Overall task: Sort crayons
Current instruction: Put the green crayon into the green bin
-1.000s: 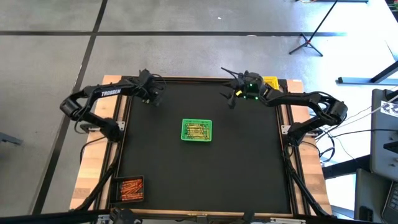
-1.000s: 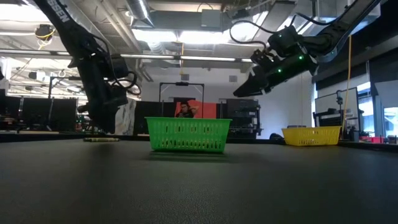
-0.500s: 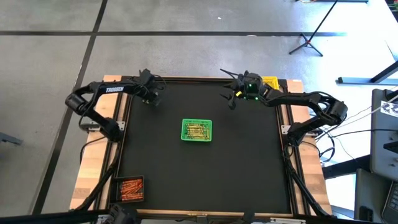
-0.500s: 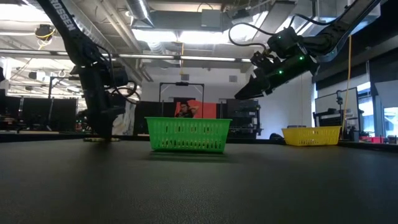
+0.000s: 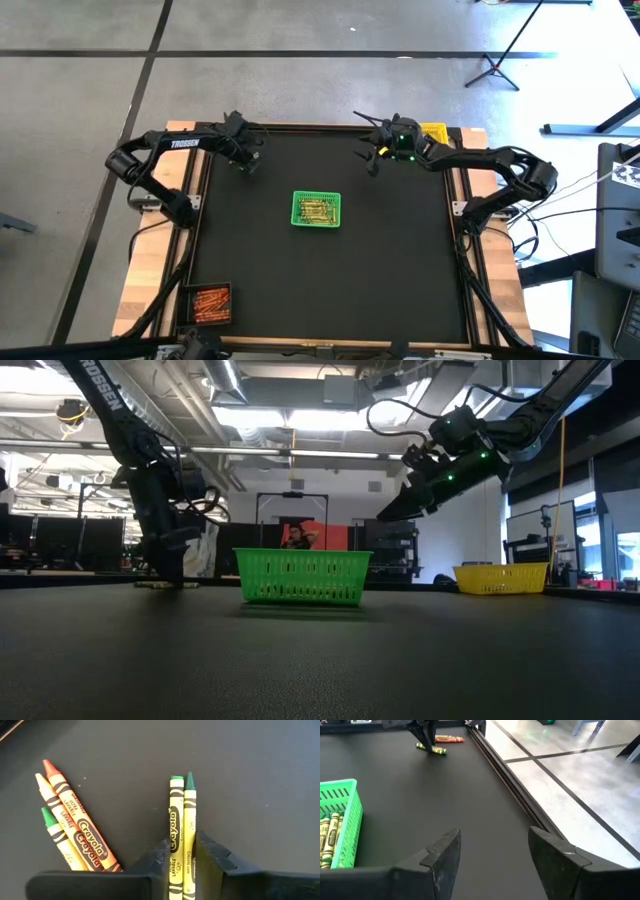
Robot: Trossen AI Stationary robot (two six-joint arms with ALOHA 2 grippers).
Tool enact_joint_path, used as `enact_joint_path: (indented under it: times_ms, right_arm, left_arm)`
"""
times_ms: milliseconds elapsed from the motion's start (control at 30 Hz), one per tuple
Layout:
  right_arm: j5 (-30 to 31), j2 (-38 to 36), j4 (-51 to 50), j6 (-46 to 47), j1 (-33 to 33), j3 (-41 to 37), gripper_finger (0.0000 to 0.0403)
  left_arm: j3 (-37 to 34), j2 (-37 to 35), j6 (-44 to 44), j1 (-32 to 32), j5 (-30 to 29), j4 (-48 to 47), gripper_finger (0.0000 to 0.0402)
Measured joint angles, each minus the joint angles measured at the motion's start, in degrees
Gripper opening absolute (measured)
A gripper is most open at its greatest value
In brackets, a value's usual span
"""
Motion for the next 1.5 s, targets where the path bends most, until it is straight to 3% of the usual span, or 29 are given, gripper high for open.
enact_joint_path:
  times_ms: [300,733,1200,1500]
  right_arm:
    - [-0.02,3.18,-0.08,0.0,0.0,0.0,0.0231]
    - [0.42,3.66,0.85,-1.25,1.44,-0.02,0.0231]
    - [0.55,3.66,0.41,-1.49,1.42,-0.02,0.0231]
    - [0.52,3.66,0.43,-1.49,1.42,-0.02,0.0231]
  left_arm:
    - [0.07,-0.11,0.02,0.0,-0.26,-0.19,0.0045]
    - [7.36,-0.96,-0.09,-0.04,-3.99,-8.31,0.0113]
    - [3.8,-0.88,1.46,-0.32,-4.79,-6.43,0.0112]
    - [3.69,3.14,1.2,-0.31,-5.63,-5.83,0.0112]
